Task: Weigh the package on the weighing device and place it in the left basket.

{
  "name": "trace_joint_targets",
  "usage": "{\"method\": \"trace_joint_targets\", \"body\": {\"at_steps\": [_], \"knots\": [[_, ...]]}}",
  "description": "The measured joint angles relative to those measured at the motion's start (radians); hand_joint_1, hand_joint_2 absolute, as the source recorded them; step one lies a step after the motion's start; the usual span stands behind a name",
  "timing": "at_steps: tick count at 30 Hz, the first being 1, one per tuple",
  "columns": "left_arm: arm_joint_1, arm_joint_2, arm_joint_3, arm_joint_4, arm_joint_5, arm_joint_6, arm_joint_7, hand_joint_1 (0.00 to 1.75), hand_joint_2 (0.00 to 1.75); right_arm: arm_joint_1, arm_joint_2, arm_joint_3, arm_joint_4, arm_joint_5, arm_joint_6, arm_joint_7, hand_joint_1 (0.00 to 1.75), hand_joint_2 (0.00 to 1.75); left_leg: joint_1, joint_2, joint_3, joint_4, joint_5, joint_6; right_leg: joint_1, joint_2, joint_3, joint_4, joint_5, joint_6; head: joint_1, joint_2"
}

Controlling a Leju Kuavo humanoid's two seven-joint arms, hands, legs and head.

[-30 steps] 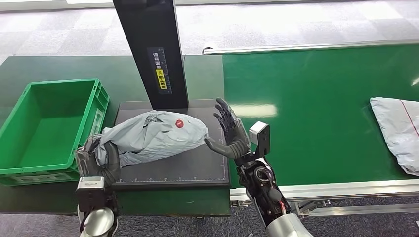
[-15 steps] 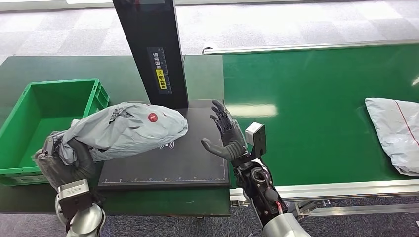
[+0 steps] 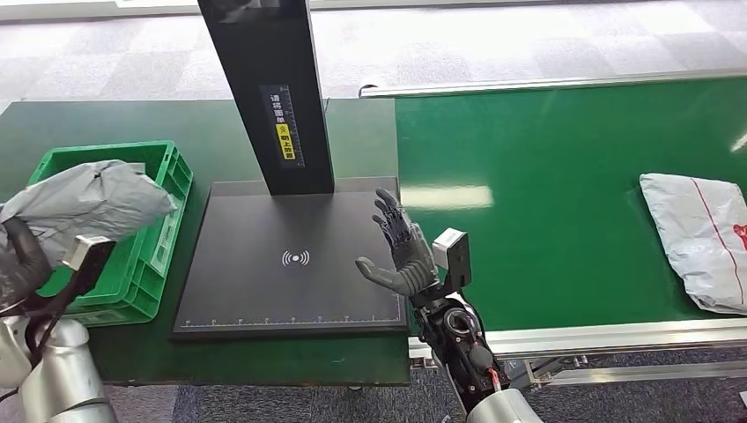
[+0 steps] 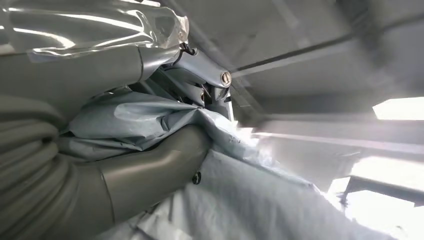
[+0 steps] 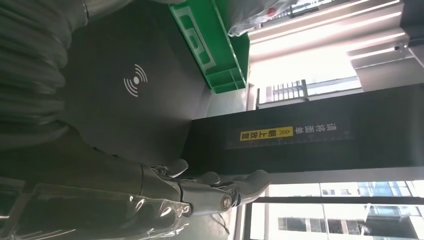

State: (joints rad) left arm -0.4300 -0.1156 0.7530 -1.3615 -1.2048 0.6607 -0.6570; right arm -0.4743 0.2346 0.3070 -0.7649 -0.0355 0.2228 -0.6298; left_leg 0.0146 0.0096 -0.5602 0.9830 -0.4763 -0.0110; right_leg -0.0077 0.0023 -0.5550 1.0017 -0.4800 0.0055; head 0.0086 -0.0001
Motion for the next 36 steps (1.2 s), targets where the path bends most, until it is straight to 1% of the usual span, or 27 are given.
{"method": "trace_joint_targets", "body": {"at_steps": [3,6,12,17,22,24,26,27,29,32,36], "knots": [[-0.036,0.026,0.105,0.081,-0.034,0.000,0.017,1.75,1.75,0.003,0.000,0.000,0.000,-0.008,0.009,-0.002,0.00,1.75,0.000,-0.001,-0.001,0.000,0.000,0.000,0.000,0.000,-0.001,0.000,0.000,0.000,0.000,0.000],[-0.057,0.040,0.158,0.128,-0.041,0.000,0.019,1.75,1.75,0.003,0.000,0.000,0.000,-0.010,0.011,-0.002,0.00,1.75,0.000,-0.002,-0.002,0.000,0.000,0.000,0.000,-0.001,-0.001,0.000,0.000,0.000,0.000,0.000],[-0.076,0.050,0.201,0.173,-0.045,0.000,0.019,1.75,1.75,0.003,0.002,0.000,0.000,-0.010,0.011,-0.002,0.00,1.75,0.000,-0.003,-0.003,0.000,0.000,0.000,0.000,-0.001,-0.001,-0.001,0.000,0.000,0.000,0.000],[-0.078,0.049,0.246,0.158,-0.107,0.000,0.018,1.75,1.75,0.009,0.003,0.004,0.000,-0.010,0.012,-0.002,0.00,1.75,0.000,-0.002,-0.003,0.000,0.000,0.000,0.000,-0.001,-0.001,-0.001,0.000,0.000,0.000,0.000],[-0.078,0.068,0.270,0.198,-0.147,0.000,0.111,1.73,1.75,0.013,0.002,0.014,0.000,-0.017,0.013,-0.003,0.00,1.75,0.000,-0.002,-0.003,0.000,0.000,0.000,0.000,-0.001,-0.002,-0.001,0.000,0.000,0.000,0.000],[-0.078,0.072,0.276,0.209,-0.116,0.000,0.093,0.89,1.75,0.013,0.002,0.019,0.000,-0.019,0.014,-0.003,0.00,1.75,0.001,-0.002,-0.003,0.000,0.000,0.000,0.000,-0.001,-0.001,-0.001,0.000,0.000,0.000,0.000],[-0.077,0.072,0.284,0.210,-0.053,0.001,0.031,0.03,1.75,0.013,0.002,0.025,0.000,-0.021,0.015,-0.003,0.00,1.75,0.000,-0.002,-0.003,0.000,0.000,0.000,0.000,-0.001,-0.001,-0.001,0.000,0.000,0.000,0.000],[-0.073,0.069,0.284,0.204,-0.012,0.001,0.002,0.00,1.75,0.013,0.002,0.028,0.000,-0.023,0.015,-0.003,0.00,1.75,0.000,-0.002,-0.003,0.000,0.000,0.000,0.000,-0.001,-0.001,-0.001,0.000,0.000,0.000,0.000],[-0.058,0.061,0.269,0.175,0.070,0.001,-0.030,0.00,1.75,0.011,0.003,0.034,0.001,-0.028,0.015,-0.004,0.00,1.75,0.000,-0.002,-0.003,0.000,0.000,0.000,0.000,-0.001,-0.001,-0.001,0.000,0.000,0.000,0.000],[-0.022,0.045,0.212,0.105,0.160,0.001,-0.039,0.00,1.75,0.007,0.006,0.041,0.008,-0.032,0.014,-0.005,0.00,1.75,0.000,-0.002,-0.003,0.000,0.000,0.000,0.000,-0.001,-0.001,-0.001,0.000,0.000,0.000,0.000],[0.028,0.026,0.113,0.005,0.251,0.000,-0.040,0.00,1.75,-0.002,0.010,0.049,0.020,-0.040,0.016,-0.009,0.00,1.75,0.000,-0.003,-0.003,0.000,0.000,0.000,0.000,-0.001,-0.001,-0.001,0.000,0.000,0.000,0.000]]}}
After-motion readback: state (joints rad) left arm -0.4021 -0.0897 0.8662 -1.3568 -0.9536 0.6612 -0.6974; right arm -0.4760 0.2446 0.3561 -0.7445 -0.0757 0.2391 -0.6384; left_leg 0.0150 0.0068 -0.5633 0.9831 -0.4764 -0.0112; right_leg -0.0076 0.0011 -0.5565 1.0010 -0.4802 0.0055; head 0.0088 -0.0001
